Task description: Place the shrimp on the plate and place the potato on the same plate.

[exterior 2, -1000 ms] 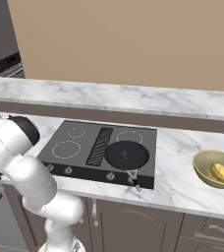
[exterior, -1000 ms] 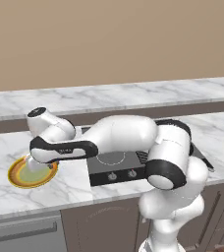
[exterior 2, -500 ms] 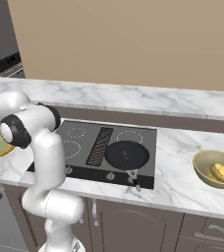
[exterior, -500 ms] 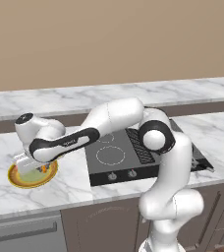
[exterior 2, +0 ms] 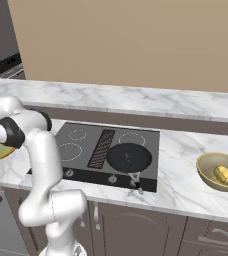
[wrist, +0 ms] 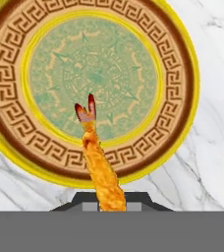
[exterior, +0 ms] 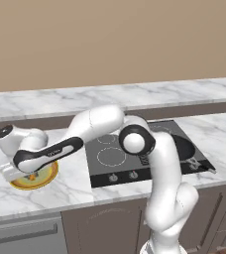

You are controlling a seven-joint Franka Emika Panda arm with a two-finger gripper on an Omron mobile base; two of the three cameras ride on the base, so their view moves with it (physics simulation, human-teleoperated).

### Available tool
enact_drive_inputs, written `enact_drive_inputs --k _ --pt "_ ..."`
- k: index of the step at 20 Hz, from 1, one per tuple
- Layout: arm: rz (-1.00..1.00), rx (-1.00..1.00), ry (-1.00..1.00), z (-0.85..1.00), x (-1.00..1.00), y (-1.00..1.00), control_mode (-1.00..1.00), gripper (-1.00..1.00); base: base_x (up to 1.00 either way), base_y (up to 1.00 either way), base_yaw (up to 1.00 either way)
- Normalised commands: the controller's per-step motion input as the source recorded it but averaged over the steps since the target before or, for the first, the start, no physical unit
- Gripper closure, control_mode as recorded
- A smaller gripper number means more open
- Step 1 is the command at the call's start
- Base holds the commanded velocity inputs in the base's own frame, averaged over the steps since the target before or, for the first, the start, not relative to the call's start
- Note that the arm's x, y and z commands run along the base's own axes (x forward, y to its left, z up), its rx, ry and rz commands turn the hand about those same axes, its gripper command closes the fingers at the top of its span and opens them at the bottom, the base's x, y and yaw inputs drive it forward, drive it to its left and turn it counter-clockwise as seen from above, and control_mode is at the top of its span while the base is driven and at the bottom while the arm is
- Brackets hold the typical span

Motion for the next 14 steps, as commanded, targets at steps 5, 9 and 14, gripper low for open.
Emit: enact_drive_inputs --k 5,9,14 --pt "0.00 0.00 -0.01 -0.09 0.39 0.00 -1.00 1.00 0.00 0.00 0.00" --pt "0.00 0.00 0.00 -0.32 0.28 0.00 -1.00 1.00 0.00 0.00 0.00" --pt "0.00 0.00 -0.01 -0.46 0.07 0.00 -1.00 1.00 0.00 0.00 0.00"
